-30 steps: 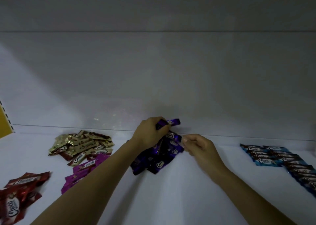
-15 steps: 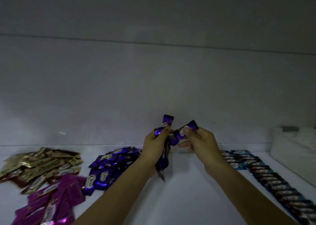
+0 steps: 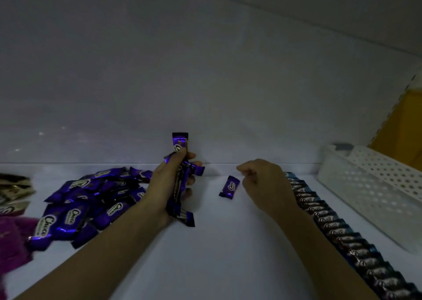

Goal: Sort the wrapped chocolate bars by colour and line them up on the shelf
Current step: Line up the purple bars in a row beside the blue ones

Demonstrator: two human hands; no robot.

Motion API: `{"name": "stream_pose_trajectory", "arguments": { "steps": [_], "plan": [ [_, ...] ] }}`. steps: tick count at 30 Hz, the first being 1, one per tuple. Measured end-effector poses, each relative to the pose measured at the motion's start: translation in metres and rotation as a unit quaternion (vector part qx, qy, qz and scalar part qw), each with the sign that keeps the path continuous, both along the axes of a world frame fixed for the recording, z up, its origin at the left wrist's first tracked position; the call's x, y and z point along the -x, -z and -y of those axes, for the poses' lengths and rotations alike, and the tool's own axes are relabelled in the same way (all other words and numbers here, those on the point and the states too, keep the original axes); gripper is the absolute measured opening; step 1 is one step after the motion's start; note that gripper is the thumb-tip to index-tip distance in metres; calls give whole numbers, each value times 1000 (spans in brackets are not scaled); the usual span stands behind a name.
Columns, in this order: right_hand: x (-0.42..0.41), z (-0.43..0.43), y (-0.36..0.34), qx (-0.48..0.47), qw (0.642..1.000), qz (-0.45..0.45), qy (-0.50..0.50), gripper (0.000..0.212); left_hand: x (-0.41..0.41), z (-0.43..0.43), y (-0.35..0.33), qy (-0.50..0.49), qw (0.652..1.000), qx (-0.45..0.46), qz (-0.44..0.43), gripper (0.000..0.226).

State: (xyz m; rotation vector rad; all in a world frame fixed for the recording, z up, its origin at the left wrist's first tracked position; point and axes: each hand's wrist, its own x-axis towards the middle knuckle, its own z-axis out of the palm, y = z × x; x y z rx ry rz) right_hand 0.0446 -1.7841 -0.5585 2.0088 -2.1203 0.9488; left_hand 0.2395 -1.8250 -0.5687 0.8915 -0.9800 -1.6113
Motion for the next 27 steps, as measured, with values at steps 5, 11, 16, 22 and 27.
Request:
{"name": "stream_pose_trajectory", "arguments": {
  "steps": [5,11,16,22,27],
  "plan": [
    [-1,-6,-2,-19,999,-41,-29,21,1,1,1,15,1000,13,-13,27],
    [-13,-4,10,-98,990,-77,-63,33,2,3,4,15,1000,19,3,28],
    [-21,7,15,-28,988,-151,-14,30,2,1,3,13,1000,17,-1,30],
    [-16,7,13,-26,992,124,21,23,2,1,2,15,1000,16,-13,29],
    [-13,-6,11,-20,999,-21,46,24,3,6,0,22,1000,-2,-4,30]
  ]
}}
